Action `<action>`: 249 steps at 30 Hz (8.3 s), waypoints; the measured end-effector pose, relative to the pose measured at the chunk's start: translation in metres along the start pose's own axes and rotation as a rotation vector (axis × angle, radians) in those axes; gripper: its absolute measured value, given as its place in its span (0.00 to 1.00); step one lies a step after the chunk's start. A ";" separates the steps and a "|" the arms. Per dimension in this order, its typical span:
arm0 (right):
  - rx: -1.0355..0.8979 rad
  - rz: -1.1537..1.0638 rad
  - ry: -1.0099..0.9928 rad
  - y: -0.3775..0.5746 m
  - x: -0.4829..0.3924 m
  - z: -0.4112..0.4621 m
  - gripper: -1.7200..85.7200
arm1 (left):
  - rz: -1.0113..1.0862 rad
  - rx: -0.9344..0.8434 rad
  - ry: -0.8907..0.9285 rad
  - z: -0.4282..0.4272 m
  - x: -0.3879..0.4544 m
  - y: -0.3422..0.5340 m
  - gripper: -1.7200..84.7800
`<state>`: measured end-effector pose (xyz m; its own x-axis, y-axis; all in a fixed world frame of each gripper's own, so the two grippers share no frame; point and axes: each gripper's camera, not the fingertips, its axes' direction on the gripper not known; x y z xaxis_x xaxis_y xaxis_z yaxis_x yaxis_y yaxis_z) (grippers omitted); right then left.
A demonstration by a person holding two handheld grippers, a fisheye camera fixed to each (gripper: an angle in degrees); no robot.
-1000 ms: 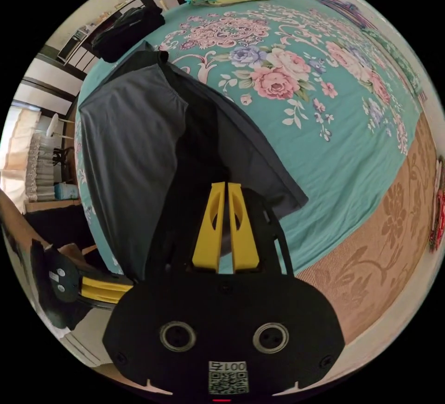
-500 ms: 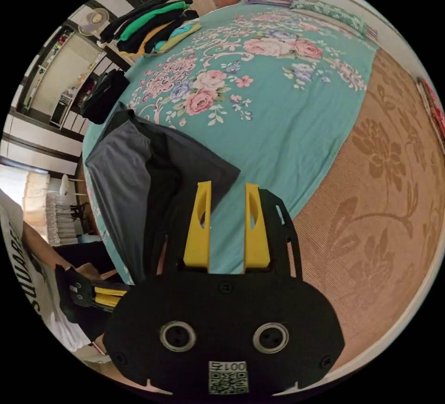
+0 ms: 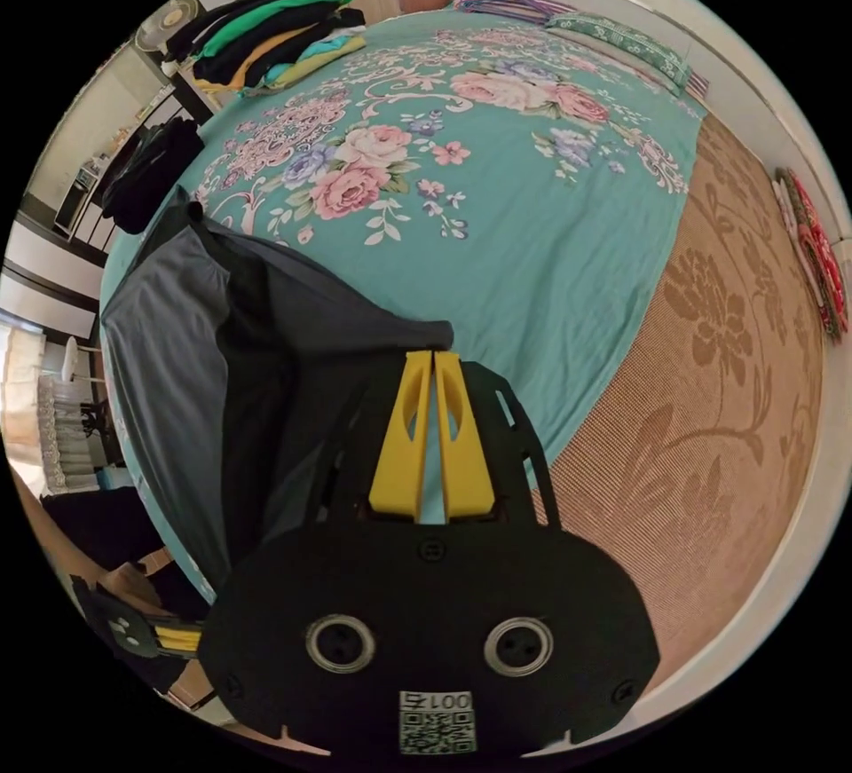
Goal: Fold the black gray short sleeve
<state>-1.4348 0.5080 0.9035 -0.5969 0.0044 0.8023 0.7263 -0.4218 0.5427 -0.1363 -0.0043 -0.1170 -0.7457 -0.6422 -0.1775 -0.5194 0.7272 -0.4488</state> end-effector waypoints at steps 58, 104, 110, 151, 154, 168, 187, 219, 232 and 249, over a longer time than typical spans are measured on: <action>0.142 -0.331 -0.016 -0.106 -0.606 0.299 0.07 | -1.168 0.505 0.419 -0.645 -0.127 0.806 0.02; -0.175 -0.234 0.140 0.186 -0.719 0.518 0.03 | -1.046 0.217 0.342 -0.829 -0.029 0.878 0.01; -0.179 -0.156 0.088 0.189 -0.662 0.484 0.03 | -1.087 0.160 0.340 -0.845 -0.025 0.890 0.03; 0.166 0.606 -1.400 0.179 -0.285 0.378 0.03 | -1.621 1.164 1.404 -0.907 0.128 0.924 0.28; 0.188 0.592 -1.479 0.167 -0.281 0.360 0.03 | -1.662 1.371 1.444 -0.912 0.142 0.920 0.26; 0.392 0.378 -1.536 0.135 -0.303 0.211 0.03 | -1.383 1.285 1.259 -1.091 0.226 0.916 0.01; 0.499 -0.053 -1.353 -0.182 -0.545 0.059 0.03 | -0.927 1.214 0.581 -1.381 0.224 0.799 0.01; -0.381 0.019 0.097 -0.170 -1.150 0.353 0.02 | -1.087 0.269 0.559 -0.796 0.487 0.700 0.03; 0.099 0.603 0.139 -0.035 -1.126 0.142 0.02 | -0.734 0.204 -0.342 -0.723 0.712 0.440 0.01; 0.445 0.375 0.622 0.144 -1.199 -0.086 0.02 | -0.585 0.606 -0.407 -0.476 1.030 0.121 0.01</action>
<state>-0.6441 0.3644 -0.0015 -0.2739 -0.6182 0.7368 0.9022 0.1004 0.4196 -1.1656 -0.4625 0.0627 -0.1710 -0.9850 -0.0212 -0.3744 0.0849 -0.9234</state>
